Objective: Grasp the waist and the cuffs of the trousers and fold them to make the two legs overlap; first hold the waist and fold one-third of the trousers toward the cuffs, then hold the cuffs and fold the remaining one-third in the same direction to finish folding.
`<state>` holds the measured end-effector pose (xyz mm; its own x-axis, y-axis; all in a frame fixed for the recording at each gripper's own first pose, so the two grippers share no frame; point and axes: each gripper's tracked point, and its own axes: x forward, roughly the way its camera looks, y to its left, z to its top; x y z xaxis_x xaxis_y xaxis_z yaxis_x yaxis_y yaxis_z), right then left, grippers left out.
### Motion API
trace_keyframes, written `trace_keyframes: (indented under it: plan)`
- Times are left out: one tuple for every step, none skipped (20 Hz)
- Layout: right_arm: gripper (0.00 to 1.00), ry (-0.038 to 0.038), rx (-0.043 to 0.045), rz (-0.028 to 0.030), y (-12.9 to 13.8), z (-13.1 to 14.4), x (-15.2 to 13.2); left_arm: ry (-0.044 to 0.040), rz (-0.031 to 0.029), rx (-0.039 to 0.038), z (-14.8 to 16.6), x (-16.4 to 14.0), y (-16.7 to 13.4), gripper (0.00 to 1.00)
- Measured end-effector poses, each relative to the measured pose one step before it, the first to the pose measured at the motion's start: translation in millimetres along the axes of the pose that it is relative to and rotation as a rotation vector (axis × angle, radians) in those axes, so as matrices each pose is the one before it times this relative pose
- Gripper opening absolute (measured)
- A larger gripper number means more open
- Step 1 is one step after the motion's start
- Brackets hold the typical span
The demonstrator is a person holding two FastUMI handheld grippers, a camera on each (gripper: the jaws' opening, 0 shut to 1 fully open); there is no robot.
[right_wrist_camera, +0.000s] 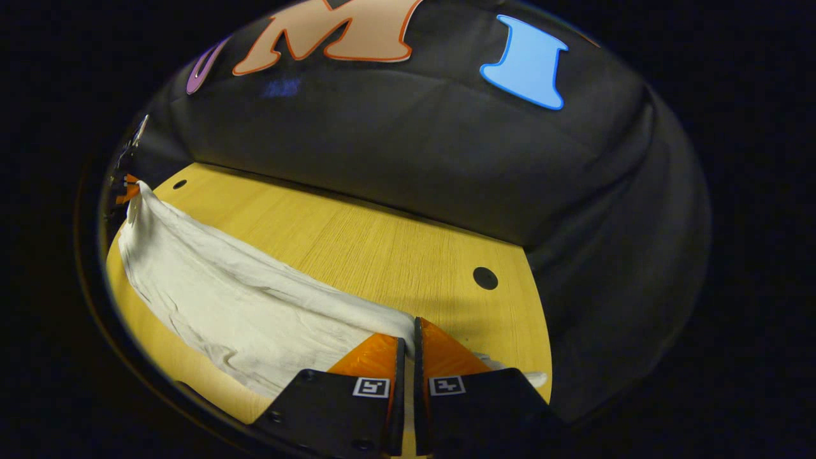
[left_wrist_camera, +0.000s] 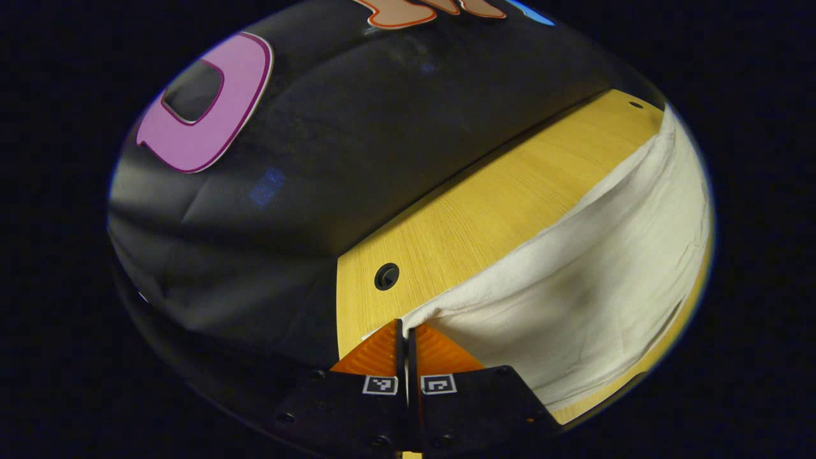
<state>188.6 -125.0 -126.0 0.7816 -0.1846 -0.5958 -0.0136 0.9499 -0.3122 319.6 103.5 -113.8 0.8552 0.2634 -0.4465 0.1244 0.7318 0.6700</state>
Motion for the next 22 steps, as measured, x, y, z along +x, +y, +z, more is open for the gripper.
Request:
trace_keyframes:
  plan:
    - [0.08, 0.01108, -0.00758, 0.00821, 6.64, -4.65, 12.09, -0.00551, 0.00582, -0.00711, -0.44, 10.03, -3.25, 0.0]
    - [0.08, 0.01039, -0.0058, 0.0106, 4.18, -7.44, 13.48, -0.0008, 0.00441, -0.00297, -2.11, 7.35, -0.14, 0.0]
    - [0.08, 0.0082, -0.00175, 0.0091, 2.29, -5.24, 10.47, 0.00055, -0.00234, -0.00703, -0.47, 3.36, -3.44, 0.0]
    - [0.08, 0.00699, 0.00377, 0.00959, 1.35, -4.64, 8.93, -0.00309, 0.00048, -0.01627, -0.59, 7.51, -3.77, 0.0]
    - [0.08, 0.00929, 0.00666, 0.00783, 1.43, -3.68, 4.42, -0.00109, -0.00021, -0.02238, -2.36, 9.57, -6.38, 0.0]
    - [0.1, 0.00451, 0.00403, 0.00692, 1.02, -3.55, 4.43, -0.00375, -0.00108, -0.02659, -1.68, 5.71, -3.6, 0.0]
    - [0.12, -0.00321, 0.00354, 0.00928, 0.73, -0.72, 0.96, -0.00873, -0.01559, -0.03577, -0.02, 1.87, -6.21, 0.03]
    - [0.14, -0.00213, 0.00757, 0.01537, 3.13, -0.33, -0.2, -0.0026, -0.02132, -0.03452, -2.32, 1.31, -6.48, 0.09]
    - [0.19, -0.00814, 0.00708, 0.01156, 0.85, 0.81, 3.7, -0.00437, -0.00046, -0.02824, -1.66, -2.77, -5.12, 0.38]
    - [0.29, -0.00656, 0.00782, 0.01656, 3.47, 2.9, -5.89, -0.01631, 0.01081, -0.0246, 4.62, -4.31, 0.73, 0.67]
    - [0.52, -0.00912, 0.00163, 0.00354, -0.35, 1.89, -3.38, -0.02118, 0.00822, -0.02359, 5.71, -4.83, 0.09, 0.97]
    - [0.75, -0.00868, -0.00338, -0.00194, -2.87, 1.36, -0.57, -0.02146, 0.0033, -0.02157, 7.24, -4.33, 0.42, 0.95]
    - [0.98, -0.00841, -0.00248, -0.00141, -1.46, 2.25, -2.4, -0.01164, 0.00199, -0.01266, 2.57, -4.75, -0.59, 0.95]
    - [0.98, -0.01047, 0.00302, -0.00506, -3.31, 3.0, -5.1, -0.00909, 0.00082, -0.00504, 3.71, -3.45, 0.07, 0.96]
    - [0.98, -0.01213, 0.0109, -0.00468, -3.48, 4.42, -5.71, -0.0028, 0.00311, -0.0039, 1.76, -3.66, -0.39, 0.96]
    - [0.98, -0.01125, 0.02232, -0.00531, -5.49, 2.63, -6.4, -0.00231, 0.0034, -0.00427, 2.6, -3.15, 0.45, 0.96]
    - [0.98, -0.00892, 0.02581, -0.0075, -7.38, 2.44, -7.51, -0.00421, 0.00574, -0.00661, 1.72, -5.38, 0.99, 0.97]
    - [0.98, -0.01051, 0.02391, -0.01164, -10.94, 1.14, -9.31, -0.00778, -0.00224, -0.01191, 3.78, -5.12, 0.36, 0.96]
    - [0.98, -0.01115, 0.02097, -0.01815, -12.83, 0.48, -8.99, -0.00203, -0.01032, -0.01585, 2.01, -7.03, -0.98, 0.97]
    - [0.98, -0.0082, 0.02344, -0.01935, -13.4, -0.53, -9.35, -0.00106, -0.00404, -0.01682, 1.42, -8.36, -0.7, 0.96]
    - [0.98, -0.00268, 0.02507, -0.01771, -13.57, -1.35, -9.66, 0.00047, -0.00131, -0.01801, -0.59, -7.69, 1.63, 0.97]
    - [0.98, 0.00104, 0.0236, -0.01889, -14.64, -5.23, -8.33, 0.00356, -0.00133, -0.02293, -0.32, -9.33, 0.16, 0.97]
